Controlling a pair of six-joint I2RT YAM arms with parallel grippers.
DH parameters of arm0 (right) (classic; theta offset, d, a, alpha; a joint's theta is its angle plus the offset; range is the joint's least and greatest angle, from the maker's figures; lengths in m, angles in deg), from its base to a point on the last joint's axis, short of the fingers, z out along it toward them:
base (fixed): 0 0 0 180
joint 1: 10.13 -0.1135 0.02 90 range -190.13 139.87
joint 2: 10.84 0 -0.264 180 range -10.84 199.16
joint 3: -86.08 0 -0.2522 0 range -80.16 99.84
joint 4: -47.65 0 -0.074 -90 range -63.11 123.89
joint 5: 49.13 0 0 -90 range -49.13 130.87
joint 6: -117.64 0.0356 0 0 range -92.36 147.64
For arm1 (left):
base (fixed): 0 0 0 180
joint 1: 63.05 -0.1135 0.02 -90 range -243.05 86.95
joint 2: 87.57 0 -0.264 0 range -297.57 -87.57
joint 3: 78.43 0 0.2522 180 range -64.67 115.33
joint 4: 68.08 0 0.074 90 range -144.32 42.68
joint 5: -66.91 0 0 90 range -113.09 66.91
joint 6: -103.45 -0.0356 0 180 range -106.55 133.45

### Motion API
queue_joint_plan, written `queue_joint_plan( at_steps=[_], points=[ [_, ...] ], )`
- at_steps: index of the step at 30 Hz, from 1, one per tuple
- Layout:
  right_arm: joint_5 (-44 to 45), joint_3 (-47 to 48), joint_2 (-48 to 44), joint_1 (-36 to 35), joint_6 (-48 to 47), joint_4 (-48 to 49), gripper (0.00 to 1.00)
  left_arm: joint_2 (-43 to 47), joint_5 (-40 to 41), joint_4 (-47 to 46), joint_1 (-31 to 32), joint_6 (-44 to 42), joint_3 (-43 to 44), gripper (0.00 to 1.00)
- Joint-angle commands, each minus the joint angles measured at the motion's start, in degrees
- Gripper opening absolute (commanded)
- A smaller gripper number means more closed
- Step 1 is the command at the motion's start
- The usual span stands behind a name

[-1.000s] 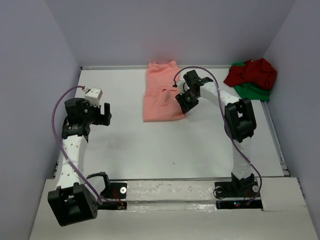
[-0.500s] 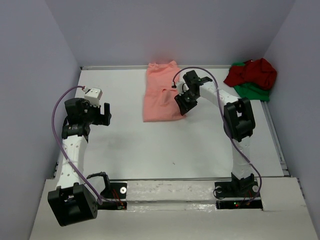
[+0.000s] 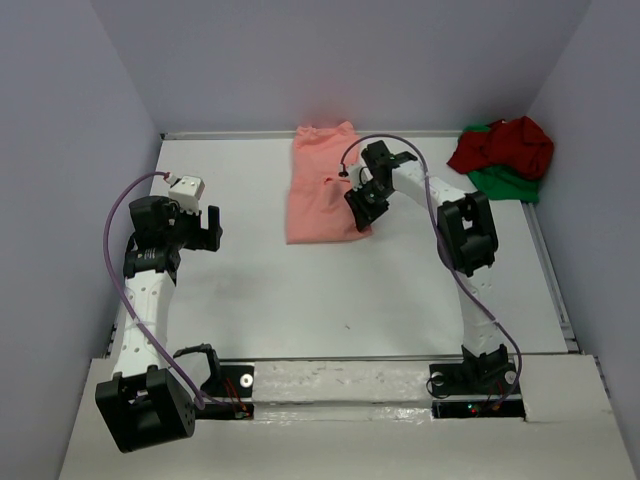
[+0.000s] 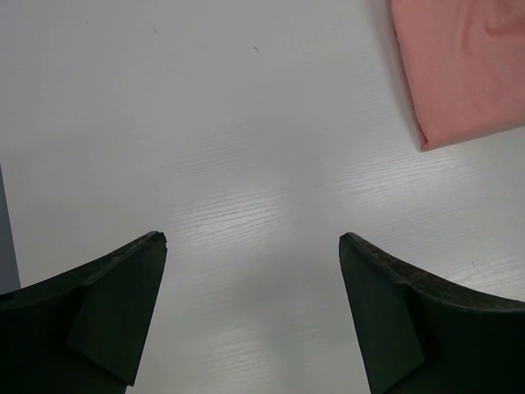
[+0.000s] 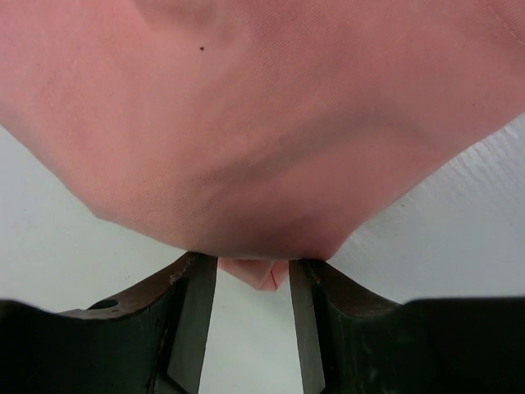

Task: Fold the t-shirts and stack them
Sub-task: Fold the folded rectangular tshirt in 1/3 of the way

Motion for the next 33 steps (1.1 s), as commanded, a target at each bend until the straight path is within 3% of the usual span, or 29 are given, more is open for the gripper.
queue_joint_plan(
  at_steps=[1, 5, 8, 11, 12, 30, 33],
  points=[
    [-1.8, 3.1, 1.1, -0.2, -0.5, -2.1, 0.45, 0.9, -0.1, -1.2, -0.2, 0.1, 0.7, 0.96],
    [-2.3, 2.3, 1.6, -0.2, -0.9, -2.7, 0.43, 0.7, -0.1, -1.2, -0.1, 0.0, 0.7, 0.96],
    [-2.4, 0.9, 0.9, -0.2, -1.2, -2.6, 0.33, 0.7, -0.1, -1.2, -0.2, 0.0, 0.6, 0.96],
    [-2.1, -0.9, -0.3, -0.2, -1.5, -2.2, 0.01, 0.8, -0.2, -1.2, -0.1, 0.0, 0.7, 0.96],
    [-1.6, -1.6, -0.9, -0.2, -1.5, -2.2, 0.0, 0.9, -0.3, -1.2, -0.2, 0.0, 0.6, 0.96],
    [1.4, -7.7, -13.3, -0.2, -2.4, -4.1, 0.0, 1.4, -1.4, -1.6, -0.1, 0.4, 0.9, 0.96],
    [1.1, -7.9, -13.6, -0.2, -2.4, -5.0, 0.09, 1.4, -1.7, -1.6, -0.2, 0.5, 1.1, 0.96]
  ],
)
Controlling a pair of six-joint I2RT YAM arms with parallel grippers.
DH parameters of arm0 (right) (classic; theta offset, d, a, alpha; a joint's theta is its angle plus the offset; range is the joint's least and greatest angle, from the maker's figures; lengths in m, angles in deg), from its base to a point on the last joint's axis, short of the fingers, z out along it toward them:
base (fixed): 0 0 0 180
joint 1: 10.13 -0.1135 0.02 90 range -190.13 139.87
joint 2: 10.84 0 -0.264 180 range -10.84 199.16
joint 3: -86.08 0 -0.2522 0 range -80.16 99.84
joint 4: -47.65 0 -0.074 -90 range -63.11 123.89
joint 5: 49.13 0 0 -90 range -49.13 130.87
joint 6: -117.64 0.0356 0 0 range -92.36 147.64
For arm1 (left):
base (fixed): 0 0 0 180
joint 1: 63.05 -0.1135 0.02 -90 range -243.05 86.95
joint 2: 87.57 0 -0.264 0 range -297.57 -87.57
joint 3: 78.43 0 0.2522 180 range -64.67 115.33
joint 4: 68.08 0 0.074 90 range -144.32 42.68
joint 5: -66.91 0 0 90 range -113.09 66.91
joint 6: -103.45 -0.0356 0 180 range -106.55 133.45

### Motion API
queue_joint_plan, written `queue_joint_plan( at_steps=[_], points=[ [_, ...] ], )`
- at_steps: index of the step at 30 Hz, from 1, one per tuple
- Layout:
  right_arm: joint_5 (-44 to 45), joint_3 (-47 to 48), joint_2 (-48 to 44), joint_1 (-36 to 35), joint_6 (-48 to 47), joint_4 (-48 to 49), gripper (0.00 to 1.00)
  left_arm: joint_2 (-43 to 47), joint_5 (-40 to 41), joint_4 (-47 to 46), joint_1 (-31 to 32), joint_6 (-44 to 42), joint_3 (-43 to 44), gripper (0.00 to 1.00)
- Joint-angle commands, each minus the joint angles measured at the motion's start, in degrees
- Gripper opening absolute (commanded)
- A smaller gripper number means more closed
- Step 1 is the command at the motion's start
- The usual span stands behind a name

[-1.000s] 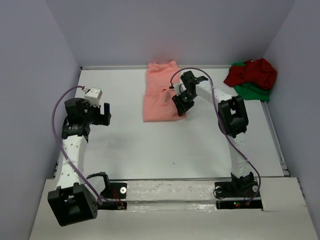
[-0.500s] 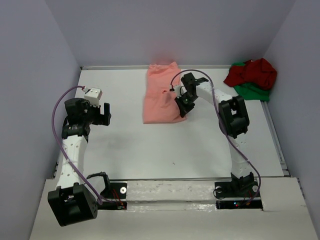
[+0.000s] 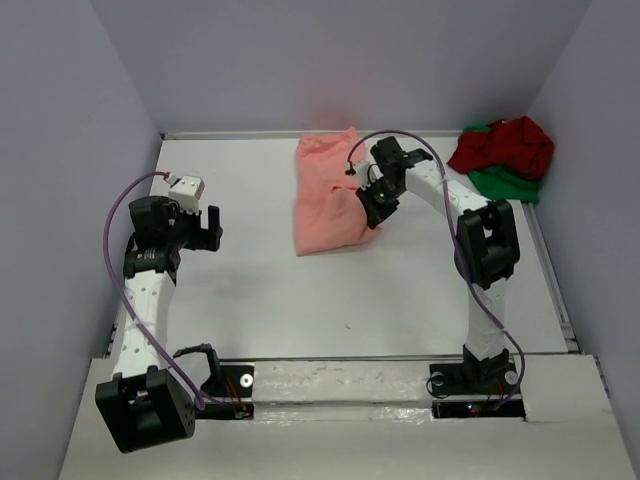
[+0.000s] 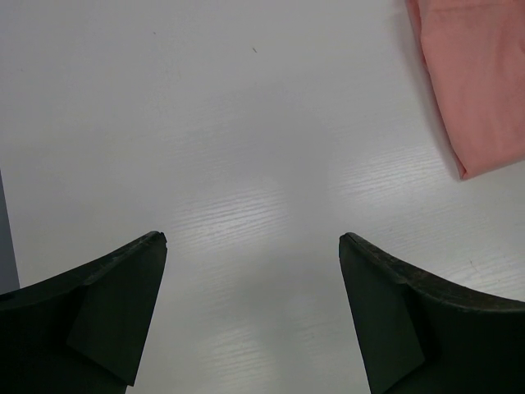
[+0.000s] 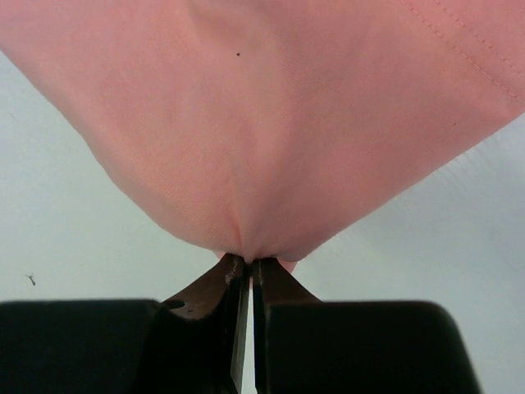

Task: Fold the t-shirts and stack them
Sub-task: Fold the folded rectangular tshirt in 1/3 of the way

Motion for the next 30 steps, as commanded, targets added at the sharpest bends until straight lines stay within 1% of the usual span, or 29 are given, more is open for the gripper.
queue_joint_plan(
  at_steps=[1, 2, 3, 4, 7, 14, 20, 26, 30],
  points=[
    [-0.1, -0.8, -3.0, -0.2, -0.5, -2.6, 0.09, 1.3, -1.5, -1.4, -0.2, 0.5, 1.0, 0.96],
    [-0.2, -0.9, -2.9, -0.2, -0.4, -2.7, 0.11, 1.3, -1.6, -1.5, -0.2, 0.5, 1.0, 0.96],
    [-0.7, -1.0, -3.0, -0.2, -0.6, -2.8, 0.19, 1.4, -1.7, -1.5, -0.1, 0.5, 1.0, 0.96],
    [-0.9, -1.1, -2.9, -0.2, -0.6, -3.2, 0.25, 1.3, -1.8, -1.5, -0.1, 0.5, 0.9, 0.96],
    [-0.9, -1.6, -3.2, -0.2, -0.9, -4.6, 0.37, 1.5, -2.1, -1.4, -0.2, 0.5, 0.9, 0.96],
    [-0.1, -3.4, -5.0, -0.2, -2.0, -5.5, 0.37, 1.2, -2.4, -1.4, -0.2, 0.5, 1.0, 0.96],
    [5.4, -5.4, -5.6, -0.2, -0.7, -0.9, 0.35, 0.9, -2.6, -1.5, -0.1, 0.5, 1.0, 0.96],
    [4.3, -1.8, -1.9, -0.2, 0.2, -1.0, 0.35, 0.9, -2.5, -1.4, -0.1, 0.6, 1.1, 0.96],
    [2.7, -2.3, -0.8, -0.2, 0.0, -1.5, 0.35, 0.7, -2.2, -1.4, -0.1, 0.6, 1.0, 0.96]
  ],
)
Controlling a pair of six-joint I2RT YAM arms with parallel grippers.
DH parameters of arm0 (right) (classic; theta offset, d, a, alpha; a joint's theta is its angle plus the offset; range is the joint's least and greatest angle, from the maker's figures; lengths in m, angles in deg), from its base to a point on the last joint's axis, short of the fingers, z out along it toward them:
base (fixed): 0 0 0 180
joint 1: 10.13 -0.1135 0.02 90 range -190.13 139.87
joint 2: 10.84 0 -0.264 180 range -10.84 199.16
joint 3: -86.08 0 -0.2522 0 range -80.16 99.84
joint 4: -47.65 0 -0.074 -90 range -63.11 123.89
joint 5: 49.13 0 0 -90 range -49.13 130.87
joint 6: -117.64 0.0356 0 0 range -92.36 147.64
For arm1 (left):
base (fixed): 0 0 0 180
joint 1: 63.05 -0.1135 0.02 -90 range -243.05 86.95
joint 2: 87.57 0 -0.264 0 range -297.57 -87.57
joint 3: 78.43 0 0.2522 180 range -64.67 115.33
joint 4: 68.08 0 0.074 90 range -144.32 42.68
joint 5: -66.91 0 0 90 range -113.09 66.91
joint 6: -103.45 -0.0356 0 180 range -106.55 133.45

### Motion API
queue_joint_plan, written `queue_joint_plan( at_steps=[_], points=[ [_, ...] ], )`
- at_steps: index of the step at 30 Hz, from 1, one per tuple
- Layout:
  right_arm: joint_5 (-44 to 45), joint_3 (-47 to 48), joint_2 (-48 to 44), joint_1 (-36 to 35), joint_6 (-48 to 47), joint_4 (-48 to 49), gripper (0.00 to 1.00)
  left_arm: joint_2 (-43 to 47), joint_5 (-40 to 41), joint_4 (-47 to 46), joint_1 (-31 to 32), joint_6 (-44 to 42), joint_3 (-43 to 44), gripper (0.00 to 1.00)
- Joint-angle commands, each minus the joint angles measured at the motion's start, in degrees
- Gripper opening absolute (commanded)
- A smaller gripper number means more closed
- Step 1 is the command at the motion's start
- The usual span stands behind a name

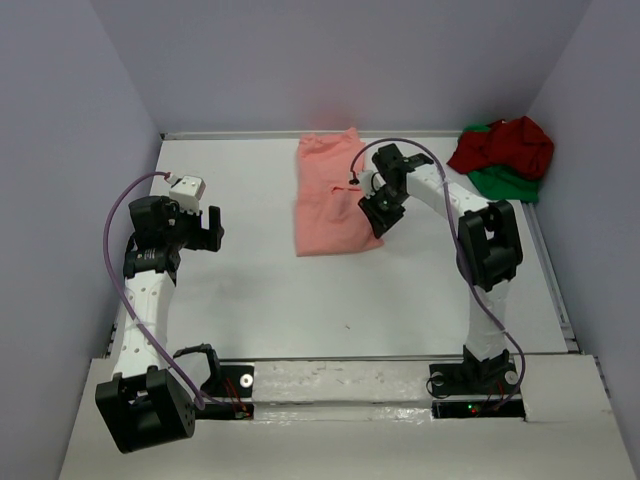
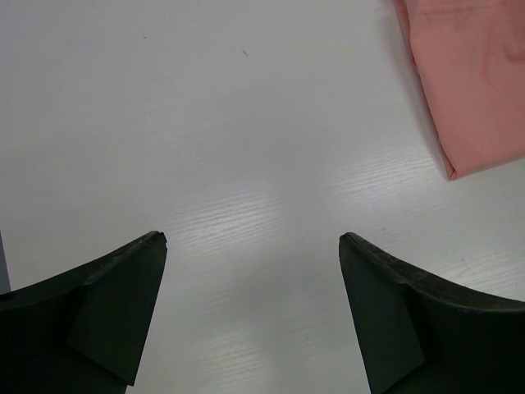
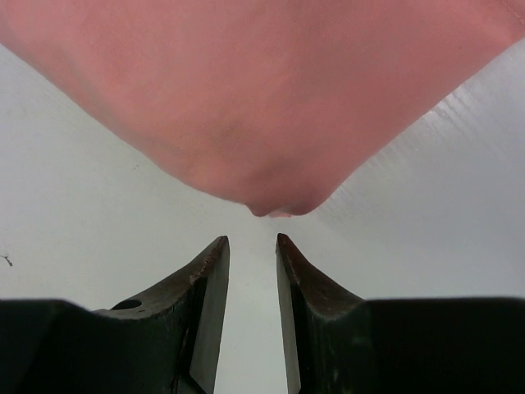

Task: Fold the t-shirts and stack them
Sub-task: Fold the folded rectangular tshirt in 1/3 of the way

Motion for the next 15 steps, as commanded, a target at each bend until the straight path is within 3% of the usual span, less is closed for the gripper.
queue_joint_plan(
  at_steps=[1, 8, 15],
  points=[
    [-1.8, 1.0, 1.1, -0.2, 0.4, 0.9, 0.35, 0.6, -0.8, -1.4, -0.2, 0.4, 1.0, 0.96],
    [-1.8, -3.8, 0.7, -0.2, -0.3, 3.3, 0.35, -0.4, -0.9, -1.4, -0.1, 0.4, 1.5, 0.95],
    [-1.8, -2.0, 2.8, -0.2, -0.5, 3.8, 0.35, 0.0, -0.7, -1.5, -0.1, 0.4, 1.0, 0.96]
  ],
)
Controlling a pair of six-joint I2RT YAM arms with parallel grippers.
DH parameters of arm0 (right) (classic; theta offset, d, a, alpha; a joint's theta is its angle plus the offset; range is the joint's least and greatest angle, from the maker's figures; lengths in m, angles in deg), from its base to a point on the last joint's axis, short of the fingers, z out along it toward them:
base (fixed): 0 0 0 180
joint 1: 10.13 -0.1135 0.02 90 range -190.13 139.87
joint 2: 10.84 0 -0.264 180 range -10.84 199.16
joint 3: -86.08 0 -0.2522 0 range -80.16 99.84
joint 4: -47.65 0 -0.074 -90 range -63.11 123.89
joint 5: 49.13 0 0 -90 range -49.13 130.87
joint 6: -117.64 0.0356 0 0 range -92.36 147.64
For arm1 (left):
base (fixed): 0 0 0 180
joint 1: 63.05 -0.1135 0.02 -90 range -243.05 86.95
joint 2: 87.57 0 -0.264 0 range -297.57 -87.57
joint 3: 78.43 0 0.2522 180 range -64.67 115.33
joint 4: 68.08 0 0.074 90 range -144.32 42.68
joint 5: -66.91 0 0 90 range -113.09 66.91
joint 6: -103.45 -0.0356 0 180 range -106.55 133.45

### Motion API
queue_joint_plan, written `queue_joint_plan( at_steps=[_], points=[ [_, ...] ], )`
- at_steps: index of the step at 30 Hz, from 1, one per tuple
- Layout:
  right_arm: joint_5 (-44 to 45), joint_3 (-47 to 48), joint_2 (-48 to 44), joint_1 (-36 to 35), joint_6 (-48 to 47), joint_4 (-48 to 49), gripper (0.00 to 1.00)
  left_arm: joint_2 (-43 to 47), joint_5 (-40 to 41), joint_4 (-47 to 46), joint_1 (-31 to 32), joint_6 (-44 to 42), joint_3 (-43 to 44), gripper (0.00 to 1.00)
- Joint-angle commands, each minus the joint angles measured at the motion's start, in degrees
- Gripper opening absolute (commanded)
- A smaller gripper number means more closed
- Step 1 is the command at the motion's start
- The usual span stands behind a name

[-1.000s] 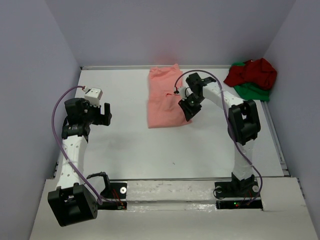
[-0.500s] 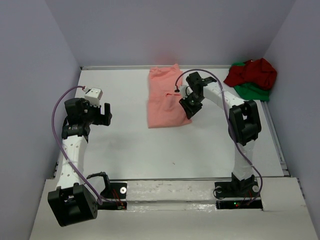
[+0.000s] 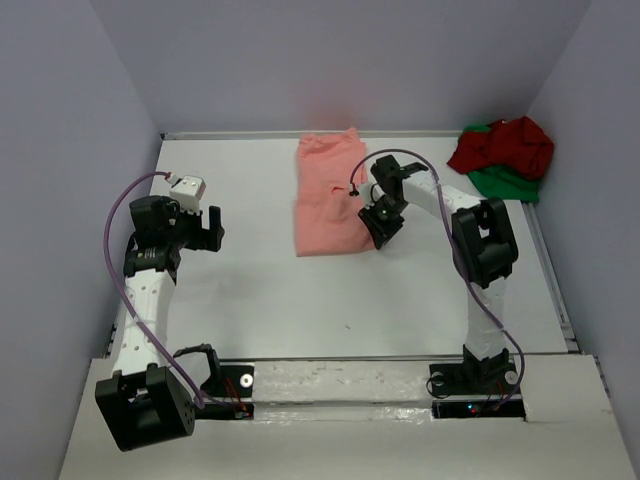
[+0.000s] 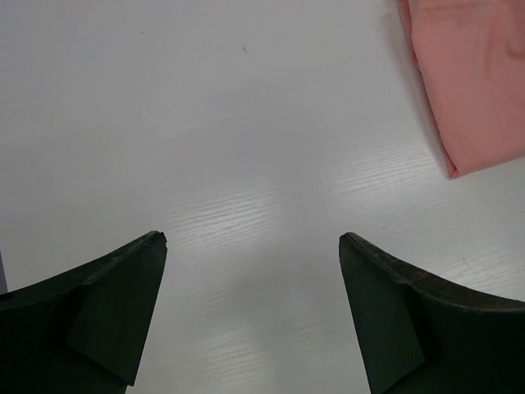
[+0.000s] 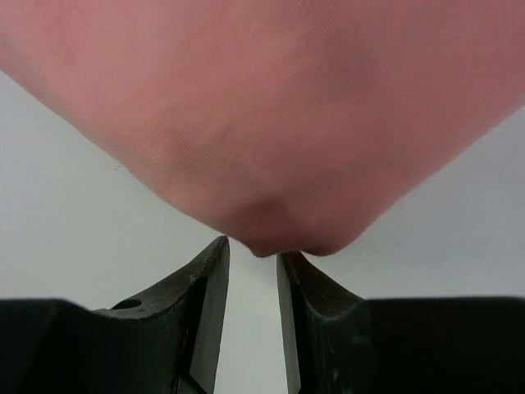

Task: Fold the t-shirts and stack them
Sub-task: Fold the folded rectangular tshirt in 1/3 of the way

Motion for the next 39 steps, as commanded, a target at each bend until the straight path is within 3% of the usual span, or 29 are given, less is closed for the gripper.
queue_joint_plan(
  at_steps=[1, 22, 24, 28, 39],
  points=[
    [-0.4, 2.3, 1.0, -0.2, -0.4, 1.9, 0.35, 0.6, -0.7, -1.5, -0.1, 0.4, 0.9, 0.96],
    [0.1, 6.5, 3.0, -0.2, -2.0, 2.8, 0.38, -0.6, 0.0, -1.6, -0.1, 0.4, 1.2, 0.95],
    [0.0, 6.5, 3.3, -0.2, -1.8, 2.8, 0.36, -0.6, 0.1, -1.6, -0.1, 0.4, 1.2, 0.95],
    [0.0, 6.4, 3.2, -0.2, -1.7, 2.8, 0.0, -0.6, 0.1, -1.6, -0.1, 0.4, 1.2, 0.95],
    [-0.5, 3.9, -2.6, -0.2, -1.6, -0.1, 0.0, -0.5, -0.5, -1.5, -0.1, 0.5, 1.7, 0.96]
  ],
)
